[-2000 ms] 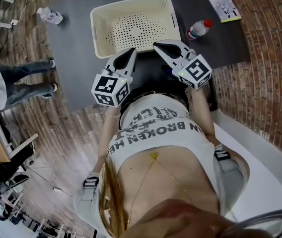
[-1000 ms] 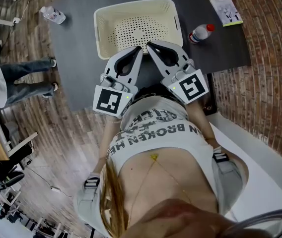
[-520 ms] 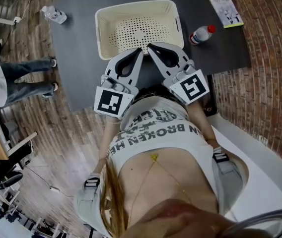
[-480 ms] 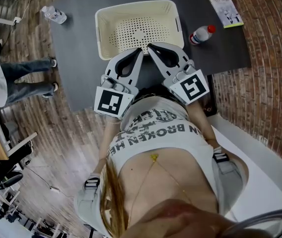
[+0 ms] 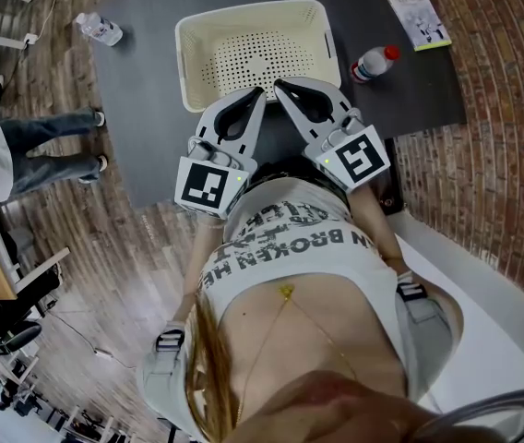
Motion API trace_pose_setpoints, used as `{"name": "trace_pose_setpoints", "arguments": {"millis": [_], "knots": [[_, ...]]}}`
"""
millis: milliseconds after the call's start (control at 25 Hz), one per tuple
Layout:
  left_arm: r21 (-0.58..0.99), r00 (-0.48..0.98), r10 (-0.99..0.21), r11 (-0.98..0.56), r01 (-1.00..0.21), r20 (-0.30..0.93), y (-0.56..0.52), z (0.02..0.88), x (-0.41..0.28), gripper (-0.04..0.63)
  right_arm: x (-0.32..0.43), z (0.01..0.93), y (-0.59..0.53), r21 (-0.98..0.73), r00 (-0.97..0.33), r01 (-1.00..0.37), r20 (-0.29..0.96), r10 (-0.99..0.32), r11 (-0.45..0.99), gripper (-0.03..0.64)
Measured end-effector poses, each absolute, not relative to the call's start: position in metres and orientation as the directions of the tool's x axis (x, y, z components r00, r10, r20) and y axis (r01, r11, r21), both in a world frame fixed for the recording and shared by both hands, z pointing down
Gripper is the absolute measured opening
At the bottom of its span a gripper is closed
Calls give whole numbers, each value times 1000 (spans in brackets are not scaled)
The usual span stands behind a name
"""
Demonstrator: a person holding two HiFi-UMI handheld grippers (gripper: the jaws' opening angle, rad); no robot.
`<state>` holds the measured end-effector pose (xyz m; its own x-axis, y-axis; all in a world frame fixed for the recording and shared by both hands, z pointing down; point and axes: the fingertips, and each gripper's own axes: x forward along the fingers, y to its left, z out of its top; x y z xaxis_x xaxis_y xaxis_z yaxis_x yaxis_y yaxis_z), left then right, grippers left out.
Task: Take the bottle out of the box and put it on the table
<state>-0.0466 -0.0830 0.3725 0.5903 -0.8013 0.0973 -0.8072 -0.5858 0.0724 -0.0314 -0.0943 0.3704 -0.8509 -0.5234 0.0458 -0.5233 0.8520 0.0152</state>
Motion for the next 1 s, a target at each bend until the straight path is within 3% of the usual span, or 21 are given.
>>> {"name": "trace_pose_setpoints", "arguments": {"millis": [1000], "knots": [[101, 592, -799, -584, -805, 106, -83, 380, -51, 0, -34, 375, -94, 16, -853, -518, 67, -517, 856, 8]]}}
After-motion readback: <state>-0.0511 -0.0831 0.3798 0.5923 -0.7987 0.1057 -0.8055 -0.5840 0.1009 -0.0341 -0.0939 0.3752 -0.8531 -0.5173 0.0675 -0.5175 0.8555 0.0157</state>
